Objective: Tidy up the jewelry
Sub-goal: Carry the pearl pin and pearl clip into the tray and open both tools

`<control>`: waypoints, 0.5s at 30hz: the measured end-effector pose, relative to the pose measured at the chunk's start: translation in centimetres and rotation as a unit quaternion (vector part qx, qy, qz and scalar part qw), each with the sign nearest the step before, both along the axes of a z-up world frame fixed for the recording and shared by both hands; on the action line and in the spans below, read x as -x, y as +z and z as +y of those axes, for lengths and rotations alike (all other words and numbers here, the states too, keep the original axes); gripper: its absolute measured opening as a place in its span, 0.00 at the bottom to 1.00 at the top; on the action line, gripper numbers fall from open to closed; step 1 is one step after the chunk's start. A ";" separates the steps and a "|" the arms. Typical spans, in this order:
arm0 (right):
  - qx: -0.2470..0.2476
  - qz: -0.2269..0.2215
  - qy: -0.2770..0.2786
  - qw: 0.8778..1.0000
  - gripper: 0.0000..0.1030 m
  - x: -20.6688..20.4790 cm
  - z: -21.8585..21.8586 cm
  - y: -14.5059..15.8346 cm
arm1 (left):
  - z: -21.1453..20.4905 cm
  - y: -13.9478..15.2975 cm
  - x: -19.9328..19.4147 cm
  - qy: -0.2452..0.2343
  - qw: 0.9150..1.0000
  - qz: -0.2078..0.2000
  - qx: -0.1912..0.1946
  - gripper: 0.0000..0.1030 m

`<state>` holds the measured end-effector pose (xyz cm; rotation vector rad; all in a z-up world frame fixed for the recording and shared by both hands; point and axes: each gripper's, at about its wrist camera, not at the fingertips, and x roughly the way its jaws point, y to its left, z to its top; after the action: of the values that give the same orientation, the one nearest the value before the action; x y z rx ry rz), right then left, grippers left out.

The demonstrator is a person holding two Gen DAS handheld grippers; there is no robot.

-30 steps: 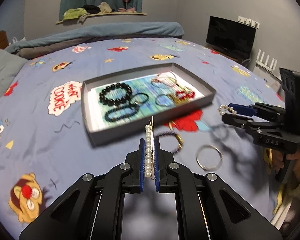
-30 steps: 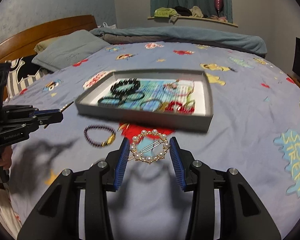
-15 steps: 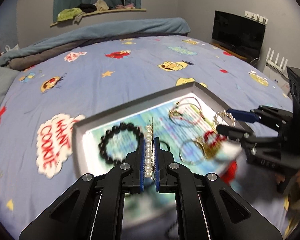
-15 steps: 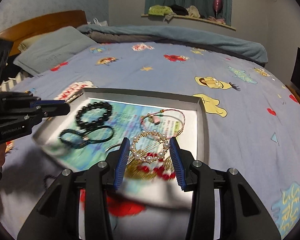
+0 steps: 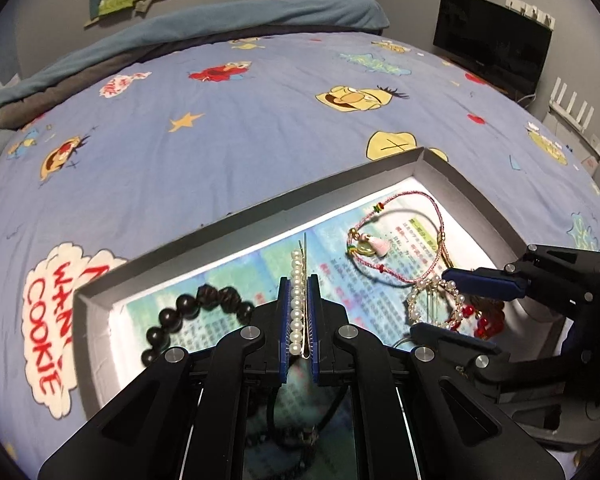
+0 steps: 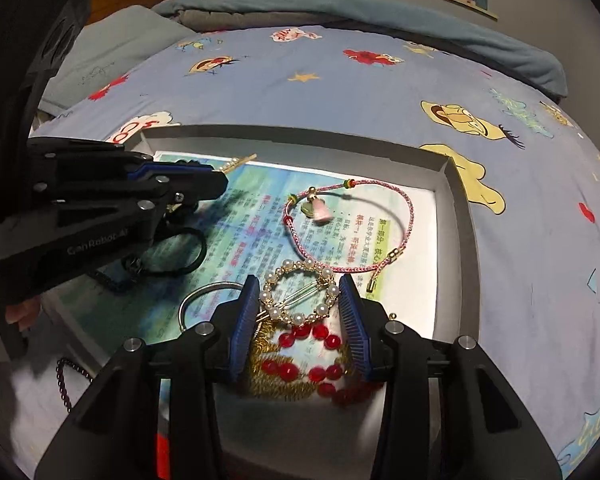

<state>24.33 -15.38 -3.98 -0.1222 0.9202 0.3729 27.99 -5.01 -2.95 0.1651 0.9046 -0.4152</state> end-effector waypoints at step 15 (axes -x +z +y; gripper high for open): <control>0.008 -0.017 0.007 1.000 0.50 0.3 0.4 0.3 | -1.0 -1.3 -1.0 -0.001 0.999 0.025 -0.026 0.20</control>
<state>24.00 -15.02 -3.71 -0.1488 0.8893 0.3760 29.02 -5.97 -4.28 0.2049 0.9652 -0.3995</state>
